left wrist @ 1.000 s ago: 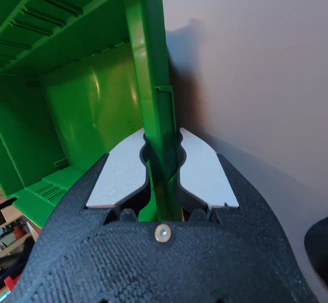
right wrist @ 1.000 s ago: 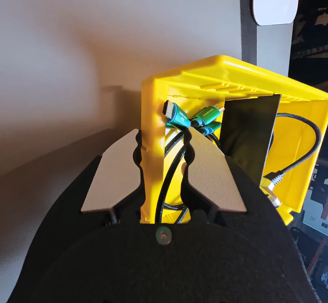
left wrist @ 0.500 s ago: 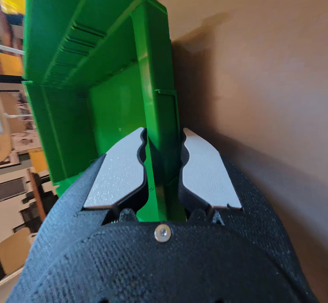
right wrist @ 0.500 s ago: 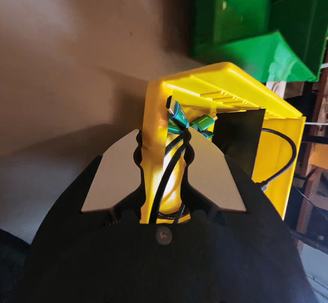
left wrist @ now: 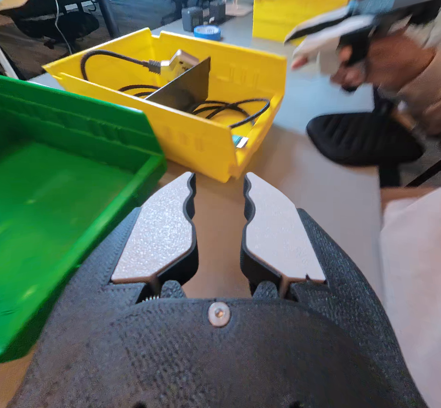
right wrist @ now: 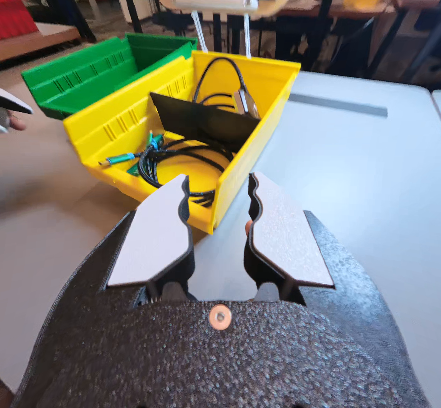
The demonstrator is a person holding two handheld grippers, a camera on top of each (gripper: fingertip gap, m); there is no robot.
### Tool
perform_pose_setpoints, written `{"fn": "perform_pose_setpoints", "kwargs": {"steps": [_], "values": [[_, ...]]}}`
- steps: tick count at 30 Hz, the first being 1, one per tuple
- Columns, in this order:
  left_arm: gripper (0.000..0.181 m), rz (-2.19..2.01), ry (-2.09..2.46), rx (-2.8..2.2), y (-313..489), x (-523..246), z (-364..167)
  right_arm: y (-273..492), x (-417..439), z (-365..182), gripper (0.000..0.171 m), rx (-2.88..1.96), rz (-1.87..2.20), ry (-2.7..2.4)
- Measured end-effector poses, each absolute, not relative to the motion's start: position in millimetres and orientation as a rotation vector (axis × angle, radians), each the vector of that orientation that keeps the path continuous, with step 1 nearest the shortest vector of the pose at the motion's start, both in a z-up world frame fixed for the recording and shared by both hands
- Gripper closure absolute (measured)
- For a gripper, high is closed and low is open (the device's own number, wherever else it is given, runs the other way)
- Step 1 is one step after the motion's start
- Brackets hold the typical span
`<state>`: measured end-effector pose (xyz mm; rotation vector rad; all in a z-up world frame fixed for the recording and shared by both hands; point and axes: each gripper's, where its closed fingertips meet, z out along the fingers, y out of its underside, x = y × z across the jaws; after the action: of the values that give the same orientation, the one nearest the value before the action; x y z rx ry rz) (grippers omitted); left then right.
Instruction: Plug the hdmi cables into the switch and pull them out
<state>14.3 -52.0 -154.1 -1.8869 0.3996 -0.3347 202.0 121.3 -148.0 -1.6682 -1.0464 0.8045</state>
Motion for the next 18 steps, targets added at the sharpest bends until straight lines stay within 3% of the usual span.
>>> {"fn": "perform_pose_setpoints", "kwargs": {"steps": [4, 7, 10, 18], "values": [[0.13, -0.335, 0.306, -1.9, -24.0, 41.3, -165.7, 130.8, 191.7, -176.3, 0.117, -1.74, 0.738, -1.082], [0.119, -0.31, 0.283, -1.913, 7.6, 52.8, -178.2, 144.8, 177.6, -188.7, 0.125, -1.775, 0.698, -1.117], [0.126, -0.201, 0.259, -1.923, 36.9, 45.3, -188.5, 151.9, 169.4, -190.4, 0.155, -1.729, 0.644, -1.113], [0.142, -0.039, 0.413, -1.888, 31.5, 51.0, -170.3, 128.2, 189.7, -161.5, 0.156, -1.598, 0.495, -1.08]]}}
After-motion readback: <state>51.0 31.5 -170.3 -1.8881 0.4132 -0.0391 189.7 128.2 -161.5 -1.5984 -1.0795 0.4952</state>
